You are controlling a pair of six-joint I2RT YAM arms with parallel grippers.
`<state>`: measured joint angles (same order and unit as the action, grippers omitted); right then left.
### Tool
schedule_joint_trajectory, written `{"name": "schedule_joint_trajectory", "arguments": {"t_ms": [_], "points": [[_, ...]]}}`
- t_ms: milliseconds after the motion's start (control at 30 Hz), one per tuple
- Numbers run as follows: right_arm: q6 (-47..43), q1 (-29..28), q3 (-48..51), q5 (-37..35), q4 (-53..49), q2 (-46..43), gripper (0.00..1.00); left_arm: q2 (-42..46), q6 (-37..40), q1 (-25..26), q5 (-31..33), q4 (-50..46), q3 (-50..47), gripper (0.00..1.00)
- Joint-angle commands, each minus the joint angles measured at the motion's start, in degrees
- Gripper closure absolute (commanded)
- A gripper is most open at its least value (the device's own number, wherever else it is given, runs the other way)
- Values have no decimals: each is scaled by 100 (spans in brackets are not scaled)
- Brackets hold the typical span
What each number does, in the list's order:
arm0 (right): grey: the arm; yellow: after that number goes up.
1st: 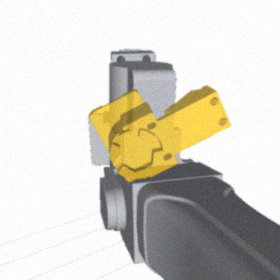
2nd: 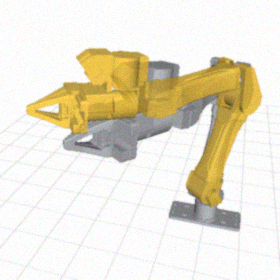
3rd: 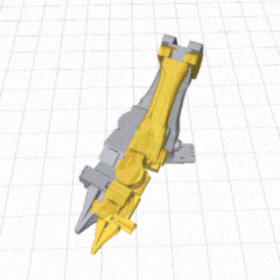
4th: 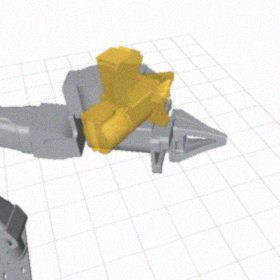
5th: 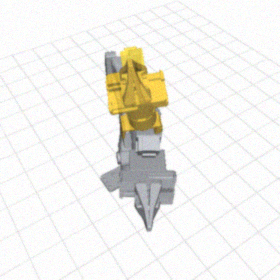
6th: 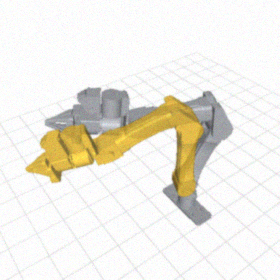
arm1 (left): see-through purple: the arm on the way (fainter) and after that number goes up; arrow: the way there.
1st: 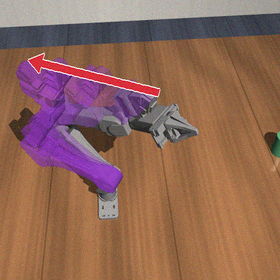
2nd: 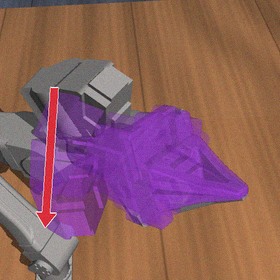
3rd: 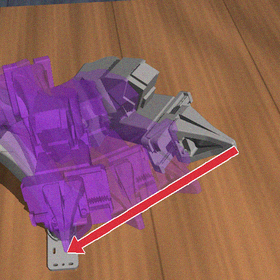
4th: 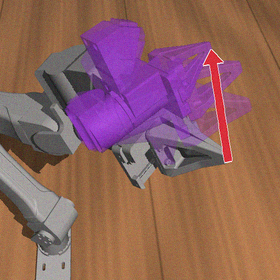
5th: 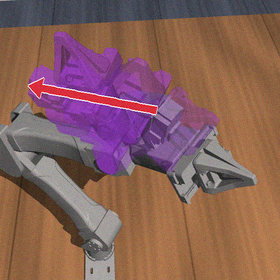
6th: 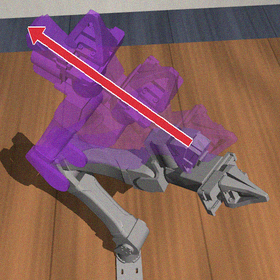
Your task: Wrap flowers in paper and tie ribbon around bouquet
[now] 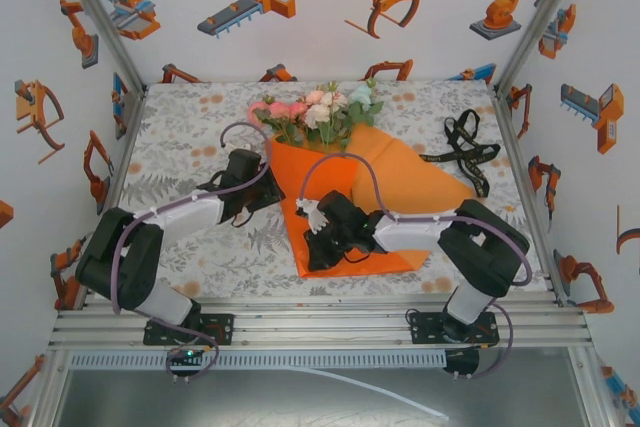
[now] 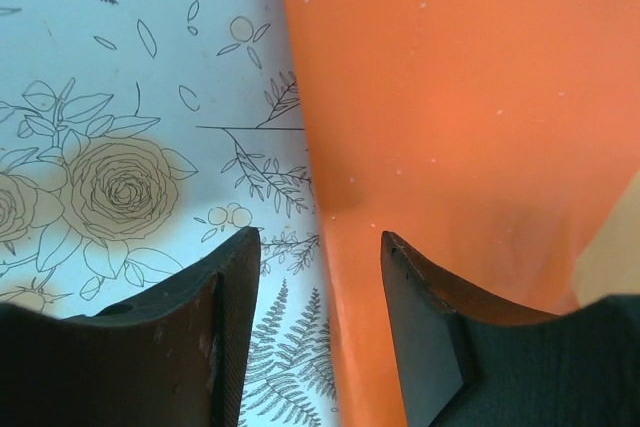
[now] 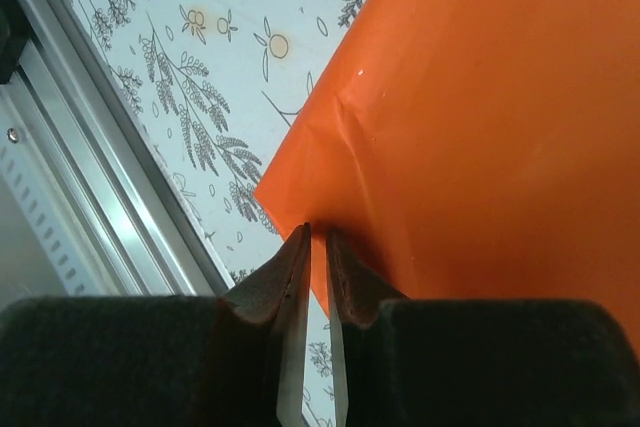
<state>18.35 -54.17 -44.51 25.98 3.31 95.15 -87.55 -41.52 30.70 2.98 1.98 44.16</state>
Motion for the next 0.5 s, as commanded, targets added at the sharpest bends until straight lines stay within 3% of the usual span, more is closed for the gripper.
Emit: {"name": "schedule_joint_trajectory", "arguments": {"t_ms": [0, 133, 367, 467], "points": [[-127, -30, -207, -49, -170, -380, 82, -207, 21, 15, -59, 139, 358, 50], [21, -58, -345, -56, 187, -429, 81, -347, 139, -34, -12, 124, 629, 51], [273, -36, -699, -667, 517, 106, 76, -902, 476, -268, 246, -98, 955, 54], [284, -70, -694, -292, 603, 336, 77, -1155, 536, -473, 157, 26, 913, 58]]}}
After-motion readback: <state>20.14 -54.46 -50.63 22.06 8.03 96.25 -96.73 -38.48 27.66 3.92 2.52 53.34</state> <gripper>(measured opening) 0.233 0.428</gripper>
